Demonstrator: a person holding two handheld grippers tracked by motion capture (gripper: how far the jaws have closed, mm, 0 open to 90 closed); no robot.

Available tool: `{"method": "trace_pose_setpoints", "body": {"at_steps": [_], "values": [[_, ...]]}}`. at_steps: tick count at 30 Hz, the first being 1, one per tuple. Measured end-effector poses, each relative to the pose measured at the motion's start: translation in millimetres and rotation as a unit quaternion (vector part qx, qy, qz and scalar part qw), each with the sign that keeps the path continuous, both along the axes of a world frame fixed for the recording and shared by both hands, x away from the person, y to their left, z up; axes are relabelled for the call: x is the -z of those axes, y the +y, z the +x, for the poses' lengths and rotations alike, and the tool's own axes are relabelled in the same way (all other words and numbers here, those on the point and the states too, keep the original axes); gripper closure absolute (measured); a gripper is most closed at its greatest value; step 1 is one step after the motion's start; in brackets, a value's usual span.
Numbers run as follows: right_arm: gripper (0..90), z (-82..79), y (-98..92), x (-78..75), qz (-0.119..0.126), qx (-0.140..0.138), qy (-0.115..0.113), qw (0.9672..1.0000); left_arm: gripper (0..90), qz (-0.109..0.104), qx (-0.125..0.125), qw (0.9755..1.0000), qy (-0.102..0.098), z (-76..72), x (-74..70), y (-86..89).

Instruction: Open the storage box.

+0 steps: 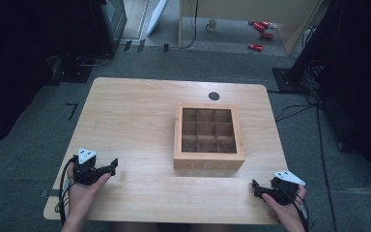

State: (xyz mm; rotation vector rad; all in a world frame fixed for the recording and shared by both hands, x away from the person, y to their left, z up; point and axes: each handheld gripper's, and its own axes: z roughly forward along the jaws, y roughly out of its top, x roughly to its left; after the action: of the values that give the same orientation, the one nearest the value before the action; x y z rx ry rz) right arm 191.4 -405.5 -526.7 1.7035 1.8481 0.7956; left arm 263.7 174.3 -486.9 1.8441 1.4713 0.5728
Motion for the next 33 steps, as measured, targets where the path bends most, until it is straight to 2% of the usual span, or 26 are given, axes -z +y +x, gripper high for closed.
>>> {"method": "trace_pose_setpoints", "body": {"at_steps": [6,8,11,12,14,18,20,24,28,33], "values": [[0.0,1.4,1.9,0.0,-0.001,0.000,0.000,1.0000,14.9,-0.008,0.023,0.9997,-0.002,12.1,-1.3,-22.5],[0.0,1.3,2.0,-0.1,0.000,0.000,0.000,1.0000,14.9,-0.010,0.025,0.9996,-0.003,13.0,-1.5,-25.2],[0.0,1.4,1.9,-0.1,0.000,0.000,0.000,1.0000,15.0,-0.015,0.044,0.9989,-0.009,14.9,-3.8,-41.8],[0.0,1.4,1.9,-0.1,0.000,0.000,0.000,1.0000,15.1,-0.015,0.044,0.9989,-0.009,14.9,-3.8,-41.8],[0.0,1.8,2.4,-0.1,0.000,0.001,0.000,1.0000,15.1,-0.012,0.062,0.9979,-0.015,16.1,-3.1,-53.5],[0.0,2.2,2.8,-0.1,0.000,0.001,0.000,1.0000,15.1,-0.014,0.079,0.9967,-0.011,17.0,-0.1,-63.3],[0.0,2.9,4.1,-0.2,0.000,0.009,-0.001,1.0000,15.2,-0.019,0.092,0.9955,-0.009,16.3,1.2,-71.5],[0.7,5.7,7.4,-0.5,0.001,0.026,-0.001,0.9997,15.4,-0.021,0.103,0.9944,-0.011,14.9,0.7,-79.1],[5.1,6.5,10.1,-2.4,0.005,0.038,-0.002,0.9993,15.6,-0.023,0.121,0.9923,-0.012,12.5,0.6,-90.9],[5.1,6.9,21.7,-10.5,0.025,0.028,-0.026,0.9990,16.0,-0.032,0.141,0.9895,-0.012,10.5,-2.3,-99.0]]}}
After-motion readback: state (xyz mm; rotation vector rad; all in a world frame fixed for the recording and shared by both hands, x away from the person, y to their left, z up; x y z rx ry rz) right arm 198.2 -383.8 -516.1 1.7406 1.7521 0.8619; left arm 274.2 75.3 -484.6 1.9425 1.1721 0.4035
